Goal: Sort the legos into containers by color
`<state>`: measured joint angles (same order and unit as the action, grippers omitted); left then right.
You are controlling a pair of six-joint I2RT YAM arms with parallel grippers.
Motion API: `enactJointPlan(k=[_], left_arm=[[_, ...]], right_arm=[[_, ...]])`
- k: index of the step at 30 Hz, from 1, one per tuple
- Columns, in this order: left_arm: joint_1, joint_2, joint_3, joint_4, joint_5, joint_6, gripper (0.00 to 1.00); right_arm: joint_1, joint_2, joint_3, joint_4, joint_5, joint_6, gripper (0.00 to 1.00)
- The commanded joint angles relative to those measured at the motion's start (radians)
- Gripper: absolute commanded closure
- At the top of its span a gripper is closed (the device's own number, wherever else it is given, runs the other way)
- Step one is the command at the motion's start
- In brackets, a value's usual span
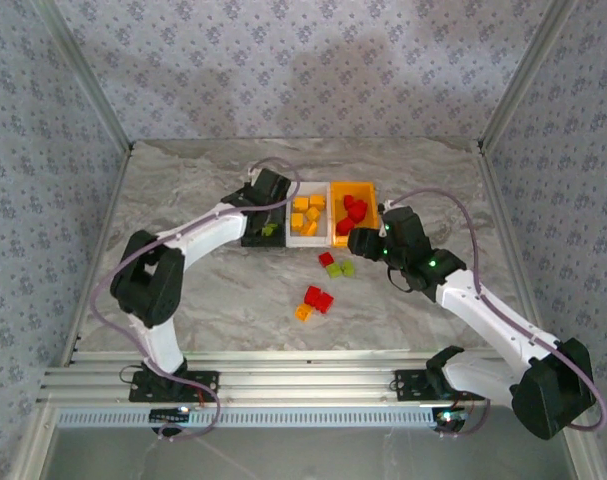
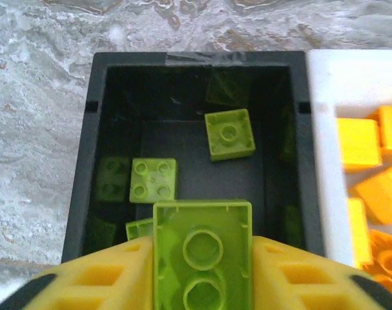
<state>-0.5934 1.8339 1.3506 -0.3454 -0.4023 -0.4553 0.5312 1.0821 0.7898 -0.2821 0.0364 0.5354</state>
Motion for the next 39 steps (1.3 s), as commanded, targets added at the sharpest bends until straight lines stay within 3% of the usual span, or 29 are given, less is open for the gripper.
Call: enactJointPlan(k=[1,7,13,18,22,29,39], left_arm=[[0.008,0.034,0.089,-0.042,-0.021,0.012,0.47],[-0.001,-0.053,0.088,-0.021,0.037,0.008,0.19],[-0.07,-0.259,-0.08,0.047,0.137,-0.035,0.01],[-0.167,-0.451,-0.283,0.086,0.166,-0.094,0.0],[-0.239,-0.585,-0.413,0.068,0.116,-0.131,0.01],[-0.269,-0.733,-0.567,0.019,0.102,-0.223,0.0],[-0.269,-0.818,-0.623,-0.042,0.05,-0.261,0.01]], right_arm=[[-0.005,-0.025,-0.027,-0.039,-0.021,0.014,0.35],[-0.002,0.003,-0.054,-0.034,-0.059,0.019,0.34],[0.01,0.098,-0.056,-0.014,-0.092,0.012,0.33],[0.021,0.217,-0.033,0.011,-0.102,-0.011,0.33],[0.032,0.304,0.003,0.024,-0.083,-0.025,0.33],[0.04,0.434,0.06,0.027,-0.049,-0.04,0.37],[0.041,0.544,0.089,0.024,-0.029,-0.048,0.59]])
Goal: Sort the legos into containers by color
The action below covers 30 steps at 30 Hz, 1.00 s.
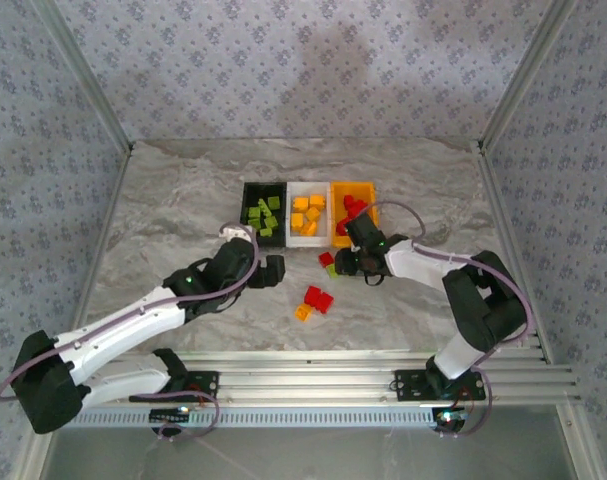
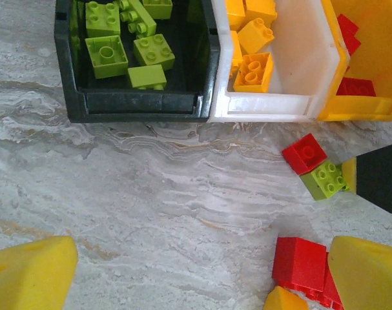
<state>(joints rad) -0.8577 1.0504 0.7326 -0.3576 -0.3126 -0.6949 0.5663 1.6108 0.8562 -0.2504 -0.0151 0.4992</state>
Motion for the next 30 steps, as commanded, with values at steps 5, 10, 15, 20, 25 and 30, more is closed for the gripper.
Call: enactJointPlan(k=[5,10,15,20,25,30], left_arm=[[-0.004,-0.061,-0.011,-0.046,-0.066,-0.018,0.0],[-0.004,-0.095,-0.033,-0.077,-0.1,-0.029,0.01],[-0.006,-0.161,-0.076,-0.112,-0.132,-0.056,0.01],[-0.004,-0.198,-0.108,-0.124,-0.116,-0.075,0.0],[-0.005,-0.199,-0.116,-0.151,-0.095,-0.076,0.01],[-0.007,-0.219,-0.142,-0.154,-0.078,-0.092,0.01]], right_arm=[[0.009,-0.028,0.01,-0.017,0.028,-0.014,0.74],[0.036,-0.139,0.033,-0.074,0.035,-0.026,0.78],[0.114,-0.147,0.17,-0.105,-0.01,-0.054,0.78],[0.171,0.044,0.425,-0.059,-0.099,-0.093,0.78],[0.19,0.281,0.699,-0.066,-0.13,-0.119,0.77],[0.183,0.49,0.935,-0.099,-0.128,-0.098,0.76]])
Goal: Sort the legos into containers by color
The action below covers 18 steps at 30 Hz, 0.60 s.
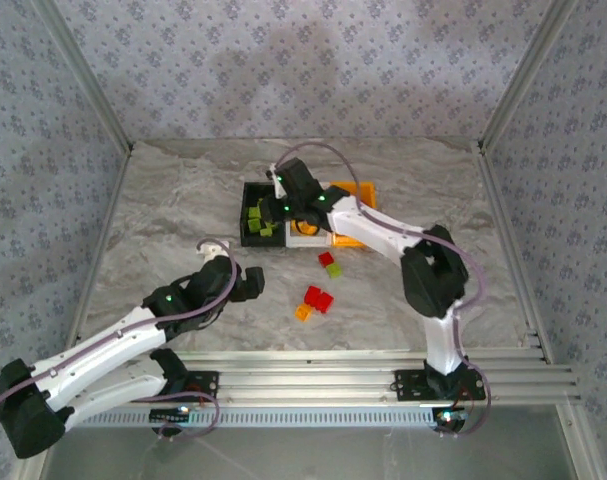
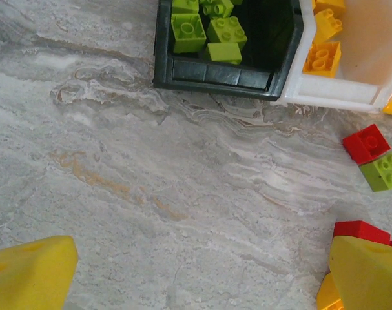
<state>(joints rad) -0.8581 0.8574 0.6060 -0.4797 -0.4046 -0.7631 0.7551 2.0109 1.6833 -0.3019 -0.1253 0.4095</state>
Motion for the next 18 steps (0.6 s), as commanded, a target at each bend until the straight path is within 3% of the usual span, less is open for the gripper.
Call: enactJointPlan(k=[1,4,7,9,13,18], left_arm=[[-0.006,-0.032,-0.019,-0.032,0.015,-0.026,0.0],[-0.006,-0.045,-0.023,-0.04,0.018,-0.023,0.01],[-0.006,-0.05,-0.022,-0.045,0.02,-0.013,0.01],[-0.006,-0.049,-0.02,-0.044,0.028,-0.002,0.0],[-0.006,-0.042,-0.015,-0.036,0.043,0.01,0.01],[-0.006,0.007,0.022,-0.004,0.086,0.05,0.0]], right_arm=[[-0.009,0.127,0.152,-0.058,-0.022,-0.002,0.75],[-0.016,0.202,0.247,-0.065,-0.032,0.011,0.66],[-0.025,0.241,0.315,-0.063,-0.062,0.013,0.47],[-0.03,0.238,0.334,-0.062,-0.065,0.014,0.41],[-0.04,0.174,0.299,-0.056,-0.073,0.016,0.38],[-0.045,-0.037,0.05,0.042,-0.032,0.044,0.37]])
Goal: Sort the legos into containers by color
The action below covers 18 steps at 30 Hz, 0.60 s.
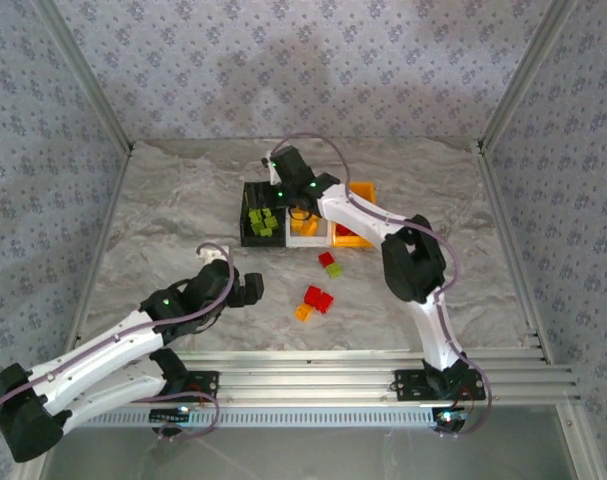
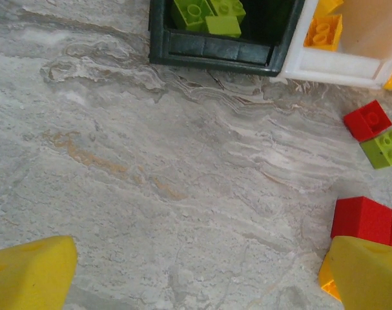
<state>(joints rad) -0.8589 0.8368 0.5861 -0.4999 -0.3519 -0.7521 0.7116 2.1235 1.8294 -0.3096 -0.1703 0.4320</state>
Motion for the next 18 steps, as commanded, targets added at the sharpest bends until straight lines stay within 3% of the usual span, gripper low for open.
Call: enactJointPlan(k=[1,11,18], left_arm=[[-0.005,0.043,0.052,0.023,0.039,0.045,0.01],[-0.03,0.317,0.172,0.138,0.141,0.103,0.01],[-0.029,0.328,0.161,0.124,0.111,0.075,0.01]], right_arm=[[-0.002,-0.19,-0.151,0.066,0.025,0.025,0.37],[-0.027,-0.628,-0.716,0.059,0.122,0.037,0.36],[-0.032,-0.631,-0.862,-0.042,0.132,0.012,0.35]])
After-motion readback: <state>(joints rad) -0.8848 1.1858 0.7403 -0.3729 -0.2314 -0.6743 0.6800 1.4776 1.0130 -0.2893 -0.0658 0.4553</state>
